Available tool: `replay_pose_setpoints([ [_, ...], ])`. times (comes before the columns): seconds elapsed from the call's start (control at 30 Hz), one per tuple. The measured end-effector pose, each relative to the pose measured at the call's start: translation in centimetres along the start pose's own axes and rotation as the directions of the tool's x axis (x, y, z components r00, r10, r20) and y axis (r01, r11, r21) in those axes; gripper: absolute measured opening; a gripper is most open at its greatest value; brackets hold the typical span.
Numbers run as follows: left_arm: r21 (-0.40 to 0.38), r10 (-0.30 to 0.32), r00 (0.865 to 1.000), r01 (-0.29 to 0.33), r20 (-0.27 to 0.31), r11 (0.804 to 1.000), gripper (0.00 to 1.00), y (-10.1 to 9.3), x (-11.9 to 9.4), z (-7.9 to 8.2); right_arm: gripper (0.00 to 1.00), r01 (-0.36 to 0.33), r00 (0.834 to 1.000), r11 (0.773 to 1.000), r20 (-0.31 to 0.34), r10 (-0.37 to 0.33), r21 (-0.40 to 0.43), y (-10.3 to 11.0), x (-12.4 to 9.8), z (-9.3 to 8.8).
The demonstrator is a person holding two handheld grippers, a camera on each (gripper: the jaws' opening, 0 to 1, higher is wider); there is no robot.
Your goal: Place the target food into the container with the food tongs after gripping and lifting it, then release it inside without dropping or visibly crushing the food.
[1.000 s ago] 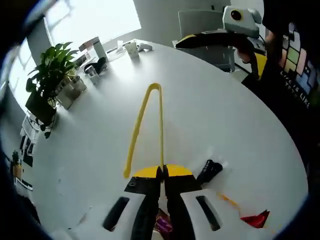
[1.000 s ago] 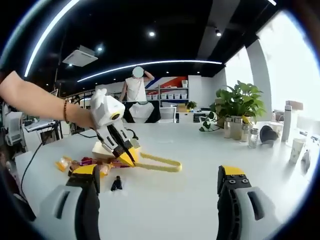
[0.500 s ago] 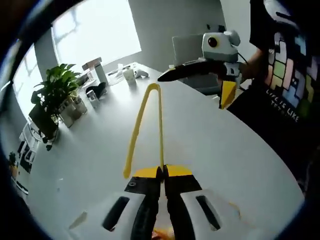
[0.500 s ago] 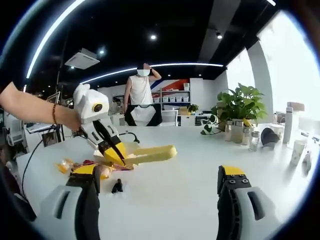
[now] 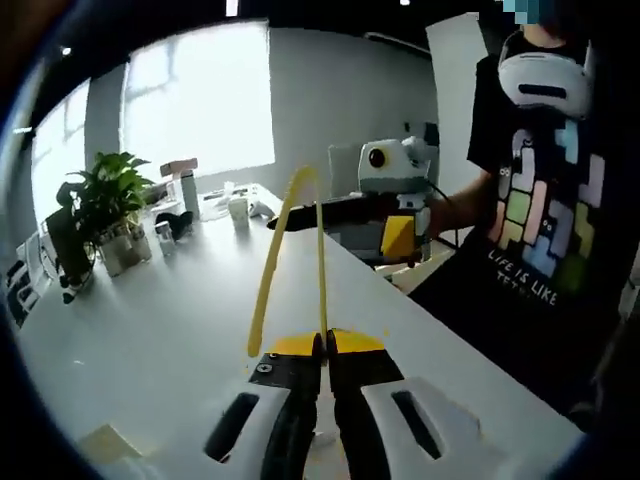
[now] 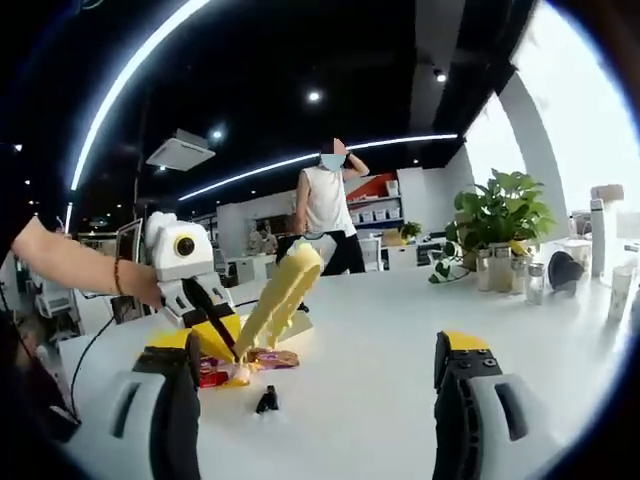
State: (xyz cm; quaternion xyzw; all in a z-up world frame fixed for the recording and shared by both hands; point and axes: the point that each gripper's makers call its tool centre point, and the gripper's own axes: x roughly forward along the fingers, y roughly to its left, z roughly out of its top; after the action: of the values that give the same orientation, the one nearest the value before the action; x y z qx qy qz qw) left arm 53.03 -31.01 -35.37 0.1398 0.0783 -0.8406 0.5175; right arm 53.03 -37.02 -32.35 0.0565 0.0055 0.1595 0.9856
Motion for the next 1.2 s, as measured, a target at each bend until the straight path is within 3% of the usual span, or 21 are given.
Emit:
replay_pose_setpoints([
  [0.1, -0.005, -0.038, 0.997, 0.038, 0.068, 0.999, 0.02, -1.0, 0.2, 0.6, 0.92, -0.103, 0.994, 0.995, 0.029, 0.103, 0.013, 2.1, 0.2, 0.8],
  [0.2, -0.028, -0.067, 0.991, 0.070, 0.118, 0.997, 0.02, -1.8, 0.7, 1.0, 0.90, -0.137, 0.990, 0.990, 0.032, 0.137, 0.024, 3.0, 0.5, 1.1],
  [0.33, -0.041, -0.124, 0.966, 0.136, 0.227, 0.990, 0.02, -2.8, 0.9, 2.3, 0.87, -0.182, 0.982, 0.983, 0.049, 0.180, 0.040, 3.7, 0.8, 1.8],
  [0.4, -0.038, -0.133, 0.960, 0.147, 0.245, 0.988, 0.02, -3.1, 1.1, 2.6, 0.86, -0.208, 0.977, 0.977, 0.055, 0.206, 0.043, 4.0, 0.9, 2.2],
  [0.43, -0.034, -0.157, 0.952, 0.171, 0.262, 0.985, 0.02, -3.5, 1.1, 2.9, 0.85, -0.235, 0.971, 0.971, 0.062, 0.232, 0.044, 4.4, 0.8, 2.6],
  [0.47, -0.027, -0.144, 0.954, 0.156, 0.262, 0.987, 0.02, -3.3, 1.2, 3.0, 0.84, -0.263, 0.963, 0.963, 0.081, 0.258, 0.056, 4.7, 0.7, 3.1],
  [0.53, -0.031, -0.192, 0.938, 0.209, 0.288, 0.977, 0.02, -4.3, 1.2, 3.5, 0.81, -0.293, 0.953, 0.953, 0.097, 0.286, 0.072, 5.1, 0.6, 3.6],
  [0.57, -0.020, -0.170, 0.943, 0.183, 0.285, 0.983, 0.02, -3.9, 1.3, 3.5, 0.79, -0.321, 0.944, 0.943, 0.116, 0.310, 0.090, 5.4, 0.5, 4.1],
  [0.6, -0.029, -0.201, 0.929, 0.221, 0.311, 0.975, 0.02, -4.4, 1.3, 3.9, 0.76, -0.336, 0.938, 0.937, 0.119, 0.325, 0.099, 5.6, 0.5, 4.3],
  [0.63, -0.027, -0.192, 0.928, 0.212, 0.321, 0.977, 0.02, -4.3, 1.4, 4.0, 0.75, -0.340, 0.937, 0.935, 0.116, 0.328, 0.097, 5.6, 0.5, 4.3],
  [0.7, -0.029, -0.209, 0.908, 0.235, 0.364, 0.971, 0.02, -4.6, 1.3, 4.6, 0.72, -0.394, 0.917, 0.916, 0.100, 0.386, 0.076, 6.3, 0.3, 4.3],
  [0.87, -0.031, -0.221, 0.885, 0.255, 0.410, 0.966, 0.02, -5.0, 1.1, 5.4, 0.57, -0.462, 0.886, 0.882, 0.090, 0.455, 0.090, 7.3, -0.1, 4.2],
  [1.1, -0.036, -0.200, 0.880, 0.239, 0.431, 0.970, 0.02, -4.5, 0.9, 5.7, 0.38, -0.491, 0.870, 0.865, 0.109, 0.482, 0.098, 7.4, -0.1, 4.9],
  [1.2, -0.036, -0.207, 0.877, 0.247, 0.433, 0.968, 0.02, -4.6, 0.8, 5.7, 0.31, -0.490, 0.870, 0.868, 0.106, 0.481, 0.081, 7.3, 0.2, 5.1],
])
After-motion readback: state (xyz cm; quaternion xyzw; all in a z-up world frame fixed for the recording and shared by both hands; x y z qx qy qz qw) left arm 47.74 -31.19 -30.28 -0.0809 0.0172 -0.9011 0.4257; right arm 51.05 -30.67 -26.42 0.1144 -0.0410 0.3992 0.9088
